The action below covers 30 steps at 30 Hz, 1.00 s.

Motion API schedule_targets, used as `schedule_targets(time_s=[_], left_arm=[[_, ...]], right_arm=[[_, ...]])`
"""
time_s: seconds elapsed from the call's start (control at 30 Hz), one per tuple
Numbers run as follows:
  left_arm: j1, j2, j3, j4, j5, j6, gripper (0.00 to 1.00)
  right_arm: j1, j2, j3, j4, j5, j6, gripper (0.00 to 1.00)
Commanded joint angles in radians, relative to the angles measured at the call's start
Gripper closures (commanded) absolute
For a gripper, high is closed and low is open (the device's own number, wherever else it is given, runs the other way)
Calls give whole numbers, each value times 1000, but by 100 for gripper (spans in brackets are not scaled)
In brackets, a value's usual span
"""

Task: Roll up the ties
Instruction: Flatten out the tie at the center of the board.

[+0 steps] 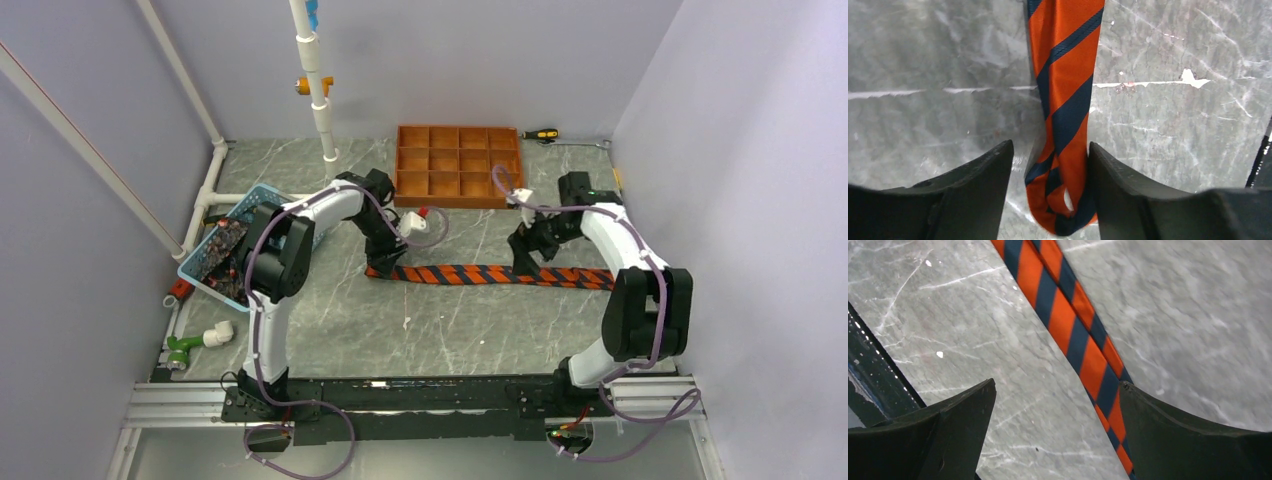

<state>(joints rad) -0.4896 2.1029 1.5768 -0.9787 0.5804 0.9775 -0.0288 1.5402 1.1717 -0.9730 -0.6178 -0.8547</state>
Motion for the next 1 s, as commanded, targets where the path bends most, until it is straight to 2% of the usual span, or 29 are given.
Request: schedule_targets(time_s=[0.0, 0.13, 0.23, 0.3, 0.4, 0.47, 0.7, 0.77, 0.83, 0.9, 0.93, 0.97], left_arm=[[49, -25, 40, -81, 150, -42, 35], [119, -128, -21, 8, 244, -122, 25], [184, -226, -74, 124, 288, -268, 20], [228, -295, -116, 211, 292, -368, 13], [292, -404, -184, 351, 247, -505, 10], [333, -476, -228, 409, 212, -575, 1], [433, -735, -347, 584, 46, -825, 1], [443, -795, -374, 614, -3, -868, 1], [446, -864, -428, 671, 7, -895, 1], [445, -908, -517, 761, 31, -944, 1], [446, -913, -534, 765, 21, -1019, 1], [449, -904, -519, 725, 34, -1010, 1]], right_arm=[[131, -27, -41, 175, 32, 59, 5], [244, 24, -26, 249, 58, 82, 4], [327, 88, 1, 295, 68, 105, 4], [378, 134, 25, 309, 69, 106, 4], [436, 195, 35, 327, 73, 76, 3], [454, 234, 43, 333, 67, 55, 2], [516, 348, 90, 341, 113, 20, 1], [521, 369, 96, 350, 137, 20, 4], [522, 387, 99, 362, 158, 22, 10], [523, 407, 109, 352, 165, 11, 19], [522, 414, 111, 348, 167, 6, 25], [523, 420, 112, 346, 167, 0, 31]])
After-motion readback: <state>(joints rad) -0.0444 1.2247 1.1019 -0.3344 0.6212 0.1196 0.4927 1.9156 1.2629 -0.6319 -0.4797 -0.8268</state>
